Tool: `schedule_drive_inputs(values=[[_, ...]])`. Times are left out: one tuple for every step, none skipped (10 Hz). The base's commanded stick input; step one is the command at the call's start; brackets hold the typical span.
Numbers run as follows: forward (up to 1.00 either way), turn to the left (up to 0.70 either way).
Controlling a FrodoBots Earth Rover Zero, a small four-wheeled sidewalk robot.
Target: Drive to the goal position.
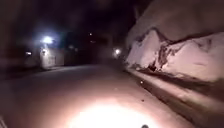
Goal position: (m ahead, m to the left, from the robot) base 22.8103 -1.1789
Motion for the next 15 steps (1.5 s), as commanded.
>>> schedule_drive_inputs(values=[[0.7, 0.0], [0.7, 0.0], [0.7, 0.0], [0.7, 0.0], [0.7, 0.0], [0.7, 0.0], [0.7, 0.0], [0.7, 0.0], [0.7, 0.0], [0.7, 0.0], [0.7, 0.0], [0.7, 0.0], [0.7, 0.0], [0.7, 0.0], [0.7, 0.0]])
